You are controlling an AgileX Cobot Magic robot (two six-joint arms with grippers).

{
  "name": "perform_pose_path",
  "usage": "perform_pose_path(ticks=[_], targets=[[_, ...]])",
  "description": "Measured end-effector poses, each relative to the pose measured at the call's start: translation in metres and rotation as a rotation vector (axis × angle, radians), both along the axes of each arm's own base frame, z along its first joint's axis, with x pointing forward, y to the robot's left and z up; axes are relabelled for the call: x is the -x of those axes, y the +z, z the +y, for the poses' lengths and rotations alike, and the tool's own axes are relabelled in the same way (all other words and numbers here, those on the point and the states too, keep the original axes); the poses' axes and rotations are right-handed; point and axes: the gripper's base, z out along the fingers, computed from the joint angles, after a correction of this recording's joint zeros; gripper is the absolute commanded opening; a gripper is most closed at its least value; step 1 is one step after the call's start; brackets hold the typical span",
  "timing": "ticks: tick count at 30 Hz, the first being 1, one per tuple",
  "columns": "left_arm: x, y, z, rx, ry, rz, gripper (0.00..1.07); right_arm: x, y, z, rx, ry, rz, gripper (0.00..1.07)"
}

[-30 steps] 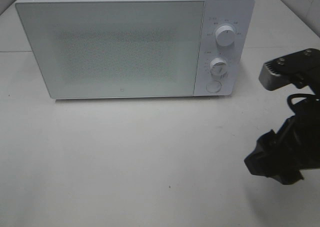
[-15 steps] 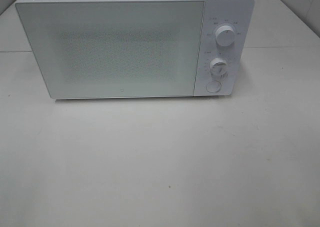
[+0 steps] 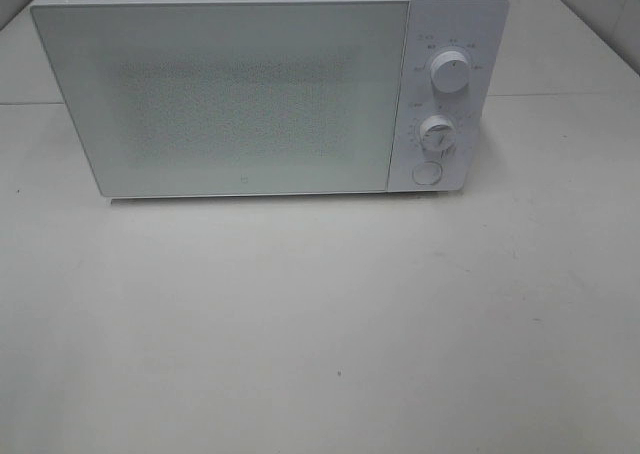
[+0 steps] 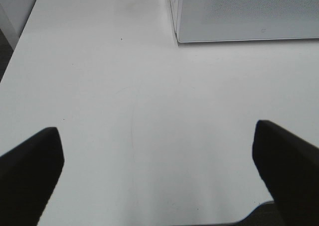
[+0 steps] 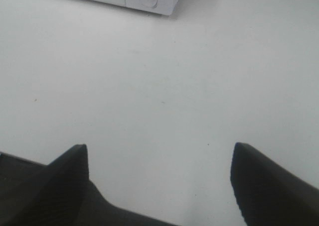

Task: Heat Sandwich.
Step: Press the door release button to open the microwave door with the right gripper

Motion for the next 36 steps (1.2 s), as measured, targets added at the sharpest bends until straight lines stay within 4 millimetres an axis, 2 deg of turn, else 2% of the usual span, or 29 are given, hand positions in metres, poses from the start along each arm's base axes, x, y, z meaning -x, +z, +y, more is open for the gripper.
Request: perform_pose_path(ticks=[13, 36], targets=[[0.0, 0.0, 0.0, 0.0, 0.0, 0.0, 0.98, 0.026, -0.016, -0.007, -0.034, -0.201, -0.177, 0.76], [0.0, 0.0, 0.0, 0.0, 0.0, 0.0, 0.98, 0.027, -0.016, -0.007, -0.025, -0.233, -0.192, 0.75]])
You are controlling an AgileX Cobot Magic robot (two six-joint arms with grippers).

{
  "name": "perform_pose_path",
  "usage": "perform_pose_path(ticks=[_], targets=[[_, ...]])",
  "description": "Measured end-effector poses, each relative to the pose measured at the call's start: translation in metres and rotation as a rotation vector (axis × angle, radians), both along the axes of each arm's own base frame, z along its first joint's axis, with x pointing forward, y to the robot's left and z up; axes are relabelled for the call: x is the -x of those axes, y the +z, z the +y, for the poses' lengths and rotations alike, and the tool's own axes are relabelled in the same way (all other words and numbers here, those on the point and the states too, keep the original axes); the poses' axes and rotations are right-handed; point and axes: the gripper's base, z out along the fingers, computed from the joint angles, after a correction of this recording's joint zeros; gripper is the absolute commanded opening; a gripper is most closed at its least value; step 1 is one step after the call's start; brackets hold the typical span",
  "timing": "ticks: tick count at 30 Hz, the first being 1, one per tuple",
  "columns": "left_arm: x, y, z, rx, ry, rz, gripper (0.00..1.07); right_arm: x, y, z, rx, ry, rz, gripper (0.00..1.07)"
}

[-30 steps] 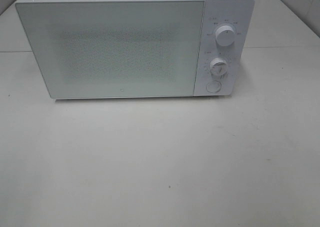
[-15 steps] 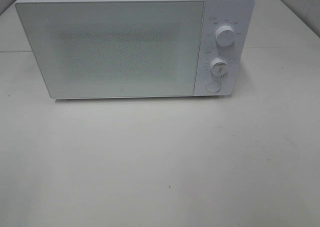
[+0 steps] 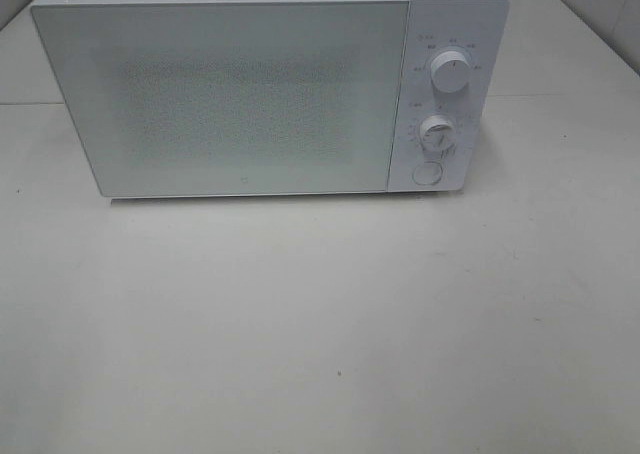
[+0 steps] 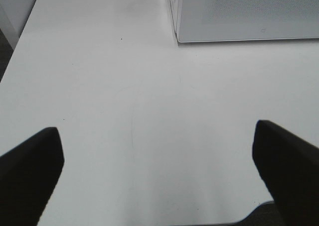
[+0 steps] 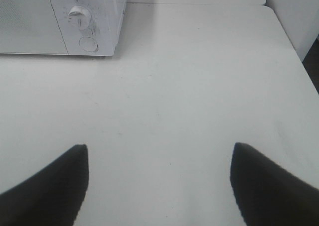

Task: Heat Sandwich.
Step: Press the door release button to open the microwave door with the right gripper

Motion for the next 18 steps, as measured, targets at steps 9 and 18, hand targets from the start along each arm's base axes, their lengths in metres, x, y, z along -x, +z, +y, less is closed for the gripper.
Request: perform_pose_path(ticks=[9, 18], targets=[[0.0, 0.0, 0.0, 0.0, 0.0, 0.0, 0.98, 0.0, 0.002, 0.0, -0.001, 0.001, -0.012, 0.75], [0.0, 0.0, 0.0, 0.0, 0.0, 0.0, 0.98, -0.023, 0.016, 0.003, 0.002, 0.011, -0.043, 0.75]])
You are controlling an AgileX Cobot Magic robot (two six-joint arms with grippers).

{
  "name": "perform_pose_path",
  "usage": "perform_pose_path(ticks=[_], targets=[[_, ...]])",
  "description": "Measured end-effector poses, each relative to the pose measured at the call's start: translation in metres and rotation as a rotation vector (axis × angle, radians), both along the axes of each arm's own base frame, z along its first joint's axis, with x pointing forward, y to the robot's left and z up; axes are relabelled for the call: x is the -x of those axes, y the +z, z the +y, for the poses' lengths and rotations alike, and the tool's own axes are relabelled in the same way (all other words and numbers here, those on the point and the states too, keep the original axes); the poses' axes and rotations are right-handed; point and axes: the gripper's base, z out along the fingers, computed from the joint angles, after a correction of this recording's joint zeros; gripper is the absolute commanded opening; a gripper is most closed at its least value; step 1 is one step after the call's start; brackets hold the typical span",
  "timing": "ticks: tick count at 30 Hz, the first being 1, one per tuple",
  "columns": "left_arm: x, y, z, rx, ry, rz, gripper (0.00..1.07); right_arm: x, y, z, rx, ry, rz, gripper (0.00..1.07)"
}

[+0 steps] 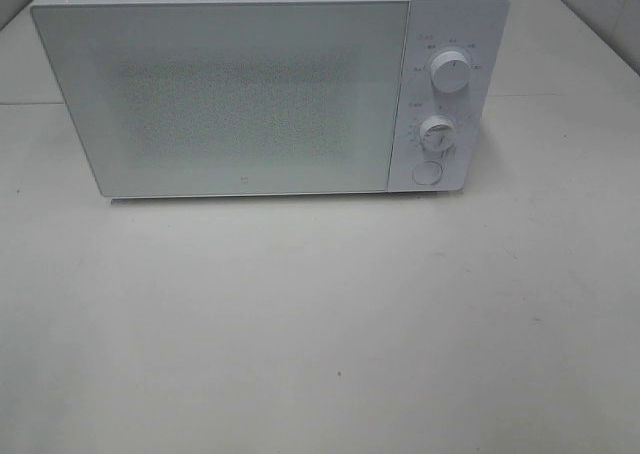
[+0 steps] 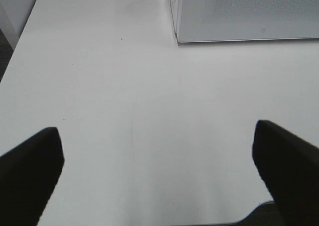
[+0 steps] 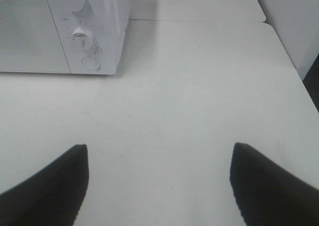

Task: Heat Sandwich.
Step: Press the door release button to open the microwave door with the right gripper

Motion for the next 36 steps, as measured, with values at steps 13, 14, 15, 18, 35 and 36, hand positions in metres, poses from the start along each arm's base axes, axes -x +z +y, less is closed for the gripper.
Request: perform_pose_path(ticks=[13, 14, 15, 18, 35, 36], targets=[[0.0, 0.0, 0.0, 0.0, 0.0, 0.0, 0.98, -0.056, 0.015, 0.007, 0.003, 0.026, -0.068, 0.75], [0.0, 0.0, 0.0, 0.0, 0.0, 0.0, 0.98, -0.056, 0.015, 0.007, 0.003, 0.026, -0.068, 0.75], [0.0, 0.0, 0.0, 0.0, 0.0, 0.0, 0.98, -0.06, 0.016, 0.007, 0.004, 0.028, -0.069, 0.75], [0.0, 0.0, 0.0, 0.0, 0.0, 0.0, 0.98, -0.078, 0.016, 0.01, 0.005, 0.034, -0.074, 0.75], [0.0, 0.0, 0.0, 0.0, 0.0, 0.0, 0.98, -0.147, 0.008, 0.018, -0.002, 0.062, -0.145, 0.75], [0.0, 0.0, 0.0, 0.0, 0.0, 0.0, 0.98, -0.151, 0.006, 0.019, -0.004, 0.065, -0.155, 0.75]])
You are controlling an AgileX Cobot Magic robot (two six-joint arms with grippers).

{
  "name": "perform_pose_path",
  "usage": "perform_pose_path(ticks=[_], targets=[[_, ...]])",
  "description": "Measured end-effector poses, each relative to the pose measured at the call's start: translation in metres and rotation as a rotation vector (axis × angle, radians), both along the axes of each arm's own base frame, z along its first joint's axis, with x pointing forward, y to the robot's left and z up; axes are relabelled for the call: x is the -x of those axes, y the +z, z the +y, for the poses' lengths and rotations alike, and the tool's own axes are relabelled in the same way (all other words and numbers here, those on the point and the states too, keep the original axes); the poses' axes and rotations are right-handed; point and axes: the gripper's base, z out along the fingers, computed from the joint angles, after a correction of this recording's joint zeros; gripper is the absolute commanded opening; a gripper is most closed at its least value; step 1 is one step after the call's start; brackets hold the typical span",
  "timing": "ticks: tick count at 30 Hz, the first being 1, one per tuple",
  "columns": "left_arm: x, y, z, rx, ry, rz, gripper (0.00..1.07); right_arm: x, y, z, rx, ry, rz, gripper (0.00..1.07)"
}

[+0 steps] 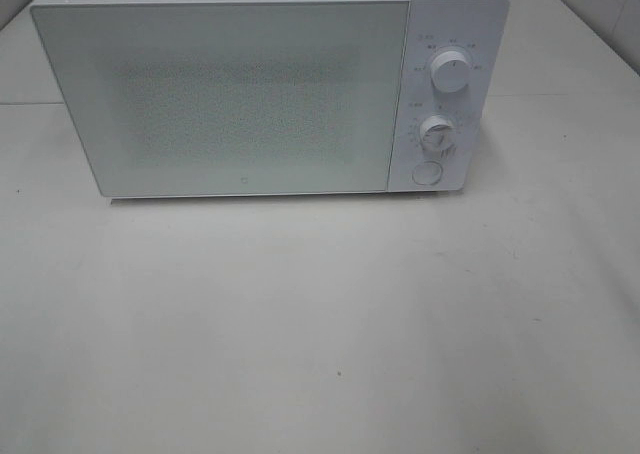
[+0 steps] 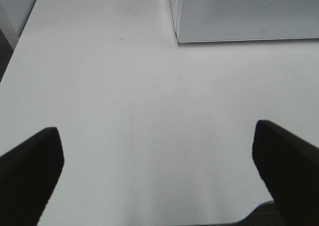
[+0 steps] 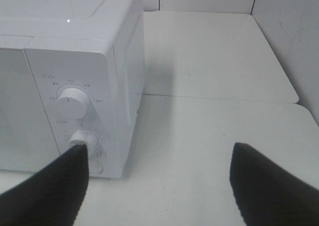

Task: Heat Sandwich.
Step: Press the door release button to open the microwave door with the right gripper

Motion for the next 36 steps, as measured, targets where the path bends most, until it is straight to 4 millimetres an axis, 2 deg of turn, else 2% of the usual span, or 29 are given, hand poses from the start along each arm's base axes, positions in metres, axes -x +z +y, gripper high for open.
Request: perform_pose_path(ticks=[3, 14, 20, 26, 36], targets=[[0.0, 0.0, 0.0, 0.0, 0.0, 0.0, 0.98, -0.006, -0.004, 0.001, -0.001, 0.006, -0.024, 0.75], [0.0, 0.0, 0.0, 0.0, 0.0, 0.0, 0.98, -0.03, -0.044, 0.005, -0.009, 0.031, -0.142, 0.75], [0.0, 0.0, 0.0, 0.0, 0.0, 0.0, 0.98, -0.036, -0.065, 0.002, -0.019, -0.013, -0.156, 0.75], [0.0, 0.0, 0.0, 0.0, 0.0, 0.0, 0.98, -0.04, -0.076, 0.004, -0.026, -0.023, -0.163, 0.75], [0.0, 0.0, 0.0, 0.0, 0.0, 0.0, 0.98, -0.043, -0.108, 0.035, -0.011, 0.007, -0.12, 0.75]])
